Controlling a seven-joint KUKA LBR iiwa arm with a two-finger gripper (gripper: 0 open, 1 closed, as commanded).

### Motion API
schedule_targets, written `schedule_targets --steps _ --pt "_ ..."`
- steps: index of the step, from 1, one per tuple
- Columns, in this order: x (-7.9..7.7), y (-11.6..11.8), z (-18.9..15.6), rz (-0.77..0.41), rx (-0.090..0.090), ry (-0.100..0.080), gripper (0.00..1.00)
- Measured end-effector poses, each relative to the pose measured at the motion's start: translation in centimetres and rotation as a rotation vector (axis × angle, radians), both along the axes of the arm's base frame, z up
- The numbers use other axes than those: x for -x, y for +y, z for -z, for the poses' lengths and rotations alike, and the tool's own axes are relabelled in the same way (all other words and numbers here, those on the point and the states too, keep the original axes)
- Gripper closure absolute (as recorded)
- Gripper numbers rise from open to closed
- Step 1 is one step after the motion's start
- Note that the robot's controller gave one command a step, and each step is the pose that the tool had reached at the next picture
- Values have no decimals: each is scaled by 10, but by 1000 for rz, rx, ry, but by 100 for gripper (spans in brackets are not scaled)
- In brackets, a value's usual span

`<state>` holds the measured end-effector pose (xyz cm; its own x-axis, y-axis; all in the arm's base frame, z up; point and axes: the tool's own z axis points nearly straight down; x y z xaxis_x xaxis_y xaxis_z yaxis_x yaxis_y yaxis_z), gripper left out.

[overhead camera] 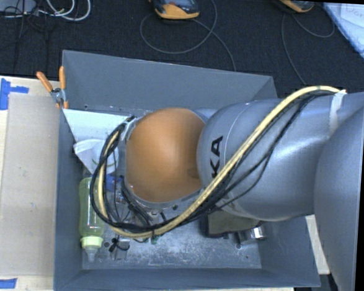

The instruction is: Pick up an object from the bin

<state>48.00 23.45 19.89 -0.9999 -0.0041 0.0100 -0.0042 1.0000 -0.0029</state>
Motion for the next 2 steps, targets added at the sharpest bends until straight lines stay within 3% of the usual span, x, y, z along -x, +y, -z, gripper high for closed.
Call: schedule_targets --steps 1,2 --pt "-2 -2 -4 6 -2 -7 0" --pt "0 4 38 -159 -3 -6 0"
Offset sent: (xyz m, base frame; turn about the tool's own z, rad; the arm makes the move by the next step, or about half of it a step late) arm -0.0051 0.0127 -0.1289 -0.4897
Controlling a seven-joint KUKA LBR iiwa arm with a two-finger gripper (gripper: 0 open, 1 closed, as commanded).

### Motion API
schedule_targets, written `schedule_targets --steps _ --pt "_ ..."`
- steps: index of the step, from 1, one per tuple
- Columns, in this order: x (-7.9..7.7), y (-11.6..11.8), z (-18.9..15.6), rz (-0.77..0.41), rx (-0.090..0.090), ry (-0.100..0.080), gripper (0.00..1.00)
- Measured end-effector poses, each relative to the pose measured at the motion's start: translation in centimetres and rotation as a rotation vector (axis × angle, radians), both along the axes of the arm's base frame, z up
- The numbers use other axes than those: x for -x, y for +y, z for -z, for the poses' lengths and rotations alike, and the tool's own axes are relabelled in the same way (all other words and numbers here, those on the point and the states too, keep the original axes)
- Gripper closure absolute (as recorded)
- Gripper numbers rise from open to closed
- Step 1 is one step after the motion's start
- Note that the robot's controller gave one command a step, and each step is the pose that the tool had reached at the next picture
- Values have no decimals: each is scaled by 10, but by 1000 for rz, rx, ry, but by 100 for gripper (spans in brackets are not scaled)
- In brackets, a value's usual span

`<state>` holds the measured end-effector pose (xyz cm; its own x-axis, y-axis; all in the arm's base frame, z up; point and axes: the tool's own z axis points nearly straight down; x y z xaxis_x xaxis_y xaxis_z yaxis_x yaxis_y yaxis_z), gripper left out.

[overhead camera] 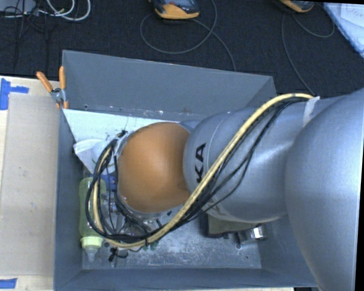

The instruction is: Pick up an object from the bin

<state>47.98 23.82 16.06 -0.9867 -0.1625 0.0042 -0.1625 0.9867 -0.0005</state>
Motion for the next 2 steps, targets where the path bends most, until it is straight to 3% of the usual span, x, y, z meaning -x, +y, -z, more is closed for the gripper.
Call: schedule_targets --steps 1,2 --pt "-2 7 23 -316 -1 1 0" --pt "-23 9 17 -590 -3 0 0"
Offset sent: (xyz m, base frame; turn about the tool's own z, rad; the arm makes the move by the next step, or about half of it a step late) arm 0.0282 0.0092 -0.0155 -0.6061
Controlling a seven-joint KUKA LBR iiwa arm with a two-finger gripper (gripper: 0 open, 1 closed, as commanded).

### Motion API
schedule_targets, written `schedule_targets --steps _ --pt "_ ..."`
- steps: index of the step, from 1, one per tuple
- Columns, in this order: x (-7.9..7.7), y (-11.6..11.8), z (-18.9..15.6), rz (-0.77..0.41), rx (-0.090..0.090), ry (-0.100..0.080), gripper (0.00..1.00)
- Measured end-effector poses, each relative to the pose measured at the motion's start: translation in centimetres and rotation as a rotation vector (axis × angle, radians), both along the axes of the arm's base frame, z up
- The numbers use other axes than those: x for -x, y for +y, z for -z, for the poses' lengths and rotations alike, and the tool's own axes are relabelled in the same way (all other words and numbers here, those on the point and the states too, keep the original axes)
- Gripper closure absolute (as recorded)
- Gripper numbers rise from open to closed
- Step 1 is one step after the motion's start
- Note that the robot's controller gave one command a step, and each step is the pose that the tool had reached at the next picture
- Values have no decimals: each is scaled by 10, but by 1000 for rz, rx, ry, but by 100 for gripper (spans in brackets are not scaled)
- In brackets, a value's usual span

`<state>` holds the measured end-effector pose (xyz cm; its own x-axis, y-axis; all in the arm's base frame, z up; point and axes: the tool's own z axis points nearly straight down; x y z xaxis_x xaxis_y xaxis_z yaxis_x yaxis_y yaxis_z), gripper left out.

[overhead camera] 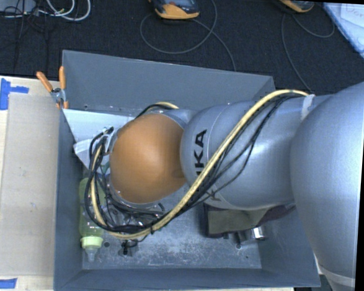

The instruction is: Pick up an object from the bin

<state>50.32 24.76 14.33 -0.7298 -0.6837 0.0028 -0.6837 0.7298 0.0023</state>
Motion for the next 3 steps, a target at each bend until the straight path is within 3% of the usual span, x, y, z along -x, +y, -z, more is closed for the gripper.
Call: schedule_targets --steps 1,2,3 --pt "27 0 71 -53 -4 -11 0" --pt "-66 0 75 -365 -3 5 100" --pt "-66 0 74 -364 -3 5 100"
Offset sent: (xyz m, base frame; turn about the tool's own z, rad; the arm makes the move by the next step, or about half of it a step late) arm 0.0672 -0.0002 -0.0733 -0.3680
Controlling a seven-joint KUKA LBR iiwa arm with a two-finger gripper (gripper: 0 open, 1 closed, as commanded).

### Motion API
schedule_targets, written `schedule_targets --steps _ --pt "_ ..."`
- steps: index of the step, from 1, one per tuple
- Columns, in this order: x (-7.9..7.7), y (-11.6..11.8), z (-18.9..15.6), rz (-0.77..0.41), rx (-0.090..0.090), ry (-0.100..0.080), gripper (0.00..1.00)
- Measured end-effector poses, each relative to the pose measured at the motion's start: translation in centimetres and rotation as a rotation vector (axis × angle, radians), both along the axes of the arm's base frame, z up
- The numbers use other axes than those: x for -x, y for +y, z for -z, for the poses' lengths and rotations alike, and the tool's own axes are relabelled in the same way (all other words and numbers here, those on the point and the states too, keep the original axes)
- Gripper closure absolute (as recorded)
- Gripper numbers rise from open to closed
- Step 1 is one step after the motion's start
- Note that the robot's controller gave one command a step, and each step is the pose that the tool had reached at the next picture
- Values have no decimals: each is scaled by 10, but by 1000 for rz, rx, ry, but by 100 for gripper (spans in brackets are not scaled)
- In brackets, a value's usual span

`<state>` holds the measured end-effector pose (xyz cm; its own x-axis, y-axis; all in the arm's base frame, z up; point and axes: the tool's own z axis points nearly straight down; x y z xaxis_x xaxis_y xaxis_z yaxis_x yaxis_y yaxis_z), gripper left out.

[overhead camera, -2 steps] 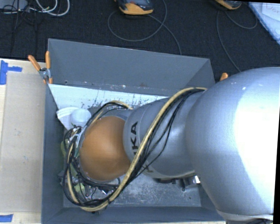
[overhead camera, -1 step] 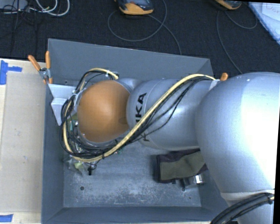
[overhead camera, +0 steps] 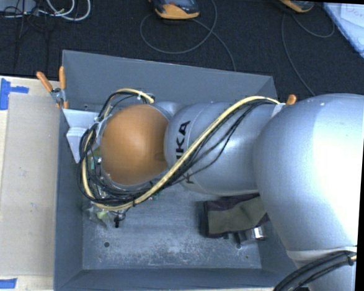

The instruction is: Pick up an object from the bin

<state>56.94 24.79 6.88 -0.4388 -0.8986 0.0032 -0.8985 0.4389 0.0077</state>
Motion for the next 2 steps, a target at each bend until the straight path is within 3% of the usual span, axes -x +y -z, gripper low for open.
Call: schedule_targets --steps 2 --pt "1 0 -24 3 1 3 100"
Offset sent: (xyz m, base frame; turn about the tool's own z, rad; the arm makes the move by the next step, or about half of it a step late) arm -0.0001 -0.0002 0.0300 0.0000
